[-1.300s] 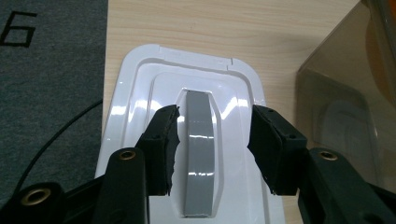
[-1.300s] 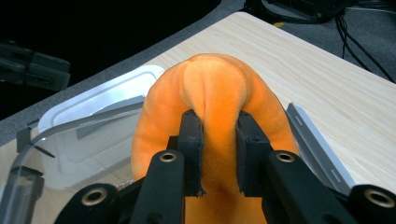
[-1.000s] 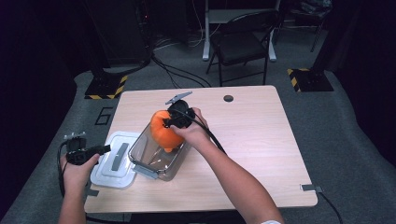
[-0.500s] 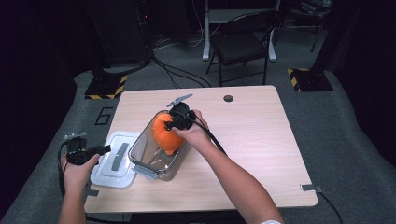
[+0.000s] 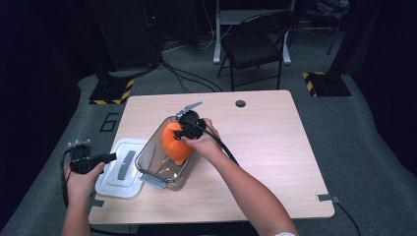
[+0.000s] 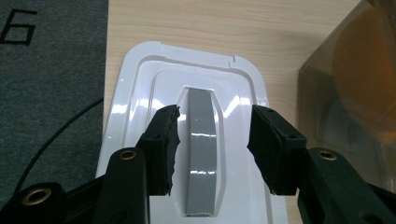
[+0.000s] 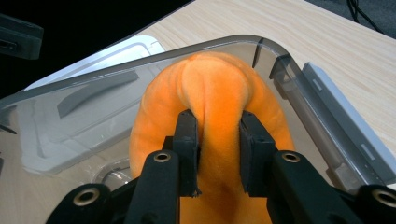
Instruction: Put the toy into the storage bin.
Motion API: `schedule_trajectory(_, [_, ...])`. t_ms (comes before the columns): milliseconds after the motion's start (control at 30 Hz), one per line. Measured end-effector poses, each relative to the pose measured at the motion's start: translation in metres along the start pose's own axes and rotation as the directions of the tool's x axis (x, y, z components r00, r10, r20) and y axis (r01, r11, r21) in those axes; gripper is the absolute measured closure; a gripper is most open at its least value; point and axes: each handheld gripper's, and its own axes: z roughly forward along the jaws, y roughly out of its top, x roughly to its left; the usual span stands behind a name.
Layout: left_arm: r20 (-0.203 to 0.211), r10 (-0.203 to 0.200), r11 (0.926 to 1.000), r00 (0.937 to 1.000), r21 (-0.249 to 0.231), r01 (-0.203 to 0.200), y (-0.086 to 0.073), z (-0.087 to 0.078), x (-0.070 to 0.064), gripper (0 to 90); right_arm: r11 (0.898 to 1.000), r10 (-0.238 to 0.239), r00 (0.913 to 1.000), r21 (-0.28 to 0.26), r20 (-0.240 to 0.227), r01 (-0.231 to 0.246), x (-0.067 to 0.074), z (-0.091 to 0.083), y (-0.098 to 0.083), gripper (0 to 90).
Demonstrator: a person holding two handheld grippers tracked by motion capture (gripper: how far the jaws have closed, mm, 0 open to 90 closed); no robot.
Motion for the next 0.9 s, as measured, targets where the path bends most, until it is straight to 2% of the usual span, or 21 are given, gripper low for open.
schedule_trajectory(133, [-0.002, 0.0, 1.0, 1.0, 0.003, 0.0, 0.0, 0.001, 0.0, 52.0, 1.0, -0.011, 0.9999, 0.019, 0.003, 0.01, 0.0, 0.004, -0.003, 69.7])
schedule_trajectory(233, [-0.002, -0.001, 1.0, 1.0, 0.003, 0.001, 0.0, 0.001, 0.0, 51.9, 0.999, 0.0, 1.0, 0.035, 0.005, 0.0, 0.0, 0.007, -0.004, 68.5])
schedule_trajectory(333, [-0.001, -0.011, 0.9999, 0.9999, -0.002, 0.011, -0.001, 0.001, 0.0, 52.0, 0.998, -0.017, 0.9998, 0.053, 0.006, 0.016, -0.002, 0.011, -0.006, 66.1])
schedule_trajectory(567, [-0.002, -0.003, 1.0, 1.0, 0.002, 0.003, 0.0, 0.0, 0.001, 52.0, 0.998, -0.021, 0.9998, 0.06, 0.005, 0.02, -0.002, 0.01, -0.006, 64.4])
schedule_trajectory(733, [0.0, -0.001, 1.0, 1.0, -0.001, 0.001, 0.0, -0.001, 0.001, 52.0, 0.998, -0.025, 0.9997, 0.062, -0.003, 0.025, -0.001, 0.009, -0.006, 59.7])
schedule_trajectory(900, [0.0, -0.011, 0.9999, 0.9999, -0.004, 0.011, 0.0, -0.001, 0.001, 52.0, 0.998, -0.033, 0.9995, 0.059, 0.0, 0.033, 0.0, 0.008, -0.006, 57.2])
